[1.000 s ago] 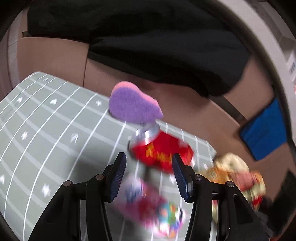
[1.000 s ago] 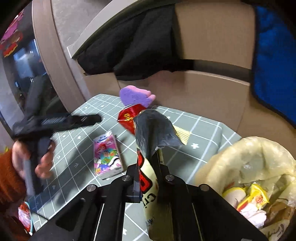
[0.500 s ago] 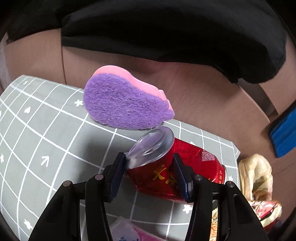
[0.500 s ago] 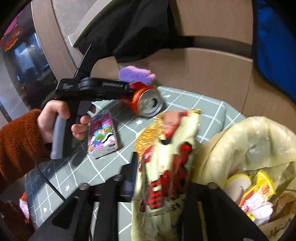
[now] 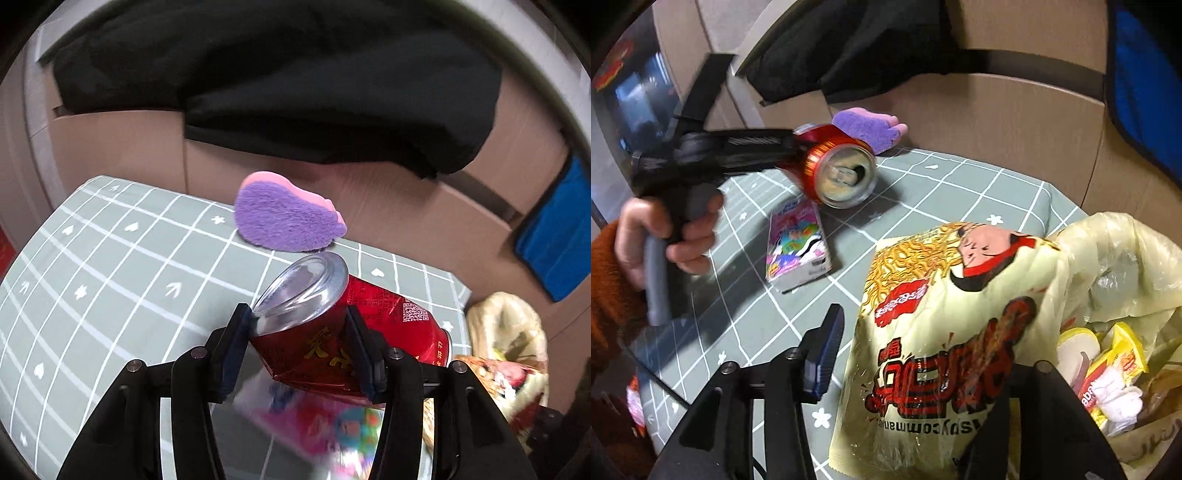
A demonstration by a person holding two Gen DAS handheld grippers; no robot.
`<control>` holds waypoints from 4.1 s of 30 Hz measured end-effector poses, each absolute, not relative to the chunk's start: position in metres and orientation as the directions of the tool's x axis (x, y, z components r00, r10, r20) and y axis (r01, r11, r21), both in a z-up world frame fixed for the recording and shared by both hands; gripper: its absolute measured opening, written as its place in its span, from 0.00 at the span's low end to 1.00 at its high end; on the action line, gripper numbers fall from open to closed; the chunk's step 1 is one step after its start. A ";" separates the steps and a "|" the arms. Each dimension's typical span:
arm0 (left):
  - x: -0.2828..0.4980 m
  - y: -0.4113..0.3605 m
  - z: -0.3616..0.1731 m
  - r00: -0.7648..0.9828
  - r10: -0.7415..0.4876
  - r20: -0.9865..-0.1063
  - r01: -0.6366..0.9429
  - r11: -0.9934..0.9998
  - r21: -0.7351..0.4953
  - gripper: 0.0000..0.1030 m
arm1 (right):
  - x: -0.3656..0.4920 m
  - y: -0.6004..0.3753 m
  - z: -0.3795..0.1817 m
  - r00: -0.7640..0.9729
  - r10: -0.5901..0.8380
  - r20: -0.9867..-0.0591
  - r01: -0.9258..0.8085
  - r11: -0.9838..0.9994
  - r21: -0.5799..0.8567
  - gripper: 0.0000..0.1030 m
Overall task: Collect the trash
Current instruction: 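Grasp the red can with the left gripper while the right lowers the noodle bag into the bin, then carry the red can over the bin with the left gripper and open it, then move both open grippers back over the table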
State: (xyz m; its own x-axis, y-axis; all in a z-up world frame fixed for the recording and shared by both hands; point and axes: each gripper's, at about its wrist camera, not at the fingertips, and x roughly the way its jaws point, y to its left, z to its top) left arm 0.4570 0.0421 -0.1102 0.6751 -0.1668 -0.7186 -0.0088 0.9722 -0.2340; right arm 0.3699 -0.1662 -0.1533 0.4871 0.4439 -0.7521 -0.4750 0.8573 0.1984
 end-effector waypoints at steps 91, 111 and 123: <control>0.428 -0.185 -0.106 0.529 -0.502 -0.684 0.419 0.856 -0.303 0.51 | 0.399 -0.377 -0.146 0.655 0.321 -0.684 -0.083 0.930 0.357 0.07; 0.413 -0.166 -0.072 0.571 -0.571 -0.590 0.402 0.821 -0.406 0.58 | 0.363 -0.391 -0.087 0.781 0.190 -0.595 -0.003 0.954 0.300 0.62; 0.425 -0.179 -0.078 0.581 -0.535 -0.613 0.390 0.844 -0.368 0.60 | 0.347 -0.402 -0.035 0.862 0.107 -0.496 0.021 0.969 0.246 0.66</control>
State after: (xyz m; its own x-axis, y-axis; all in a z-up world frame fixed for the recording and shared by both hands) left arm 0.4251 -0.1785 -0.0781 0.5809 -0.5354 -0.6131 0.3895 0.8442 -0.3682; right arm 0.3466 -0.4022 -0.0353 0.8619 0.1075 -0.4955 0.0206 0.9691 0.2460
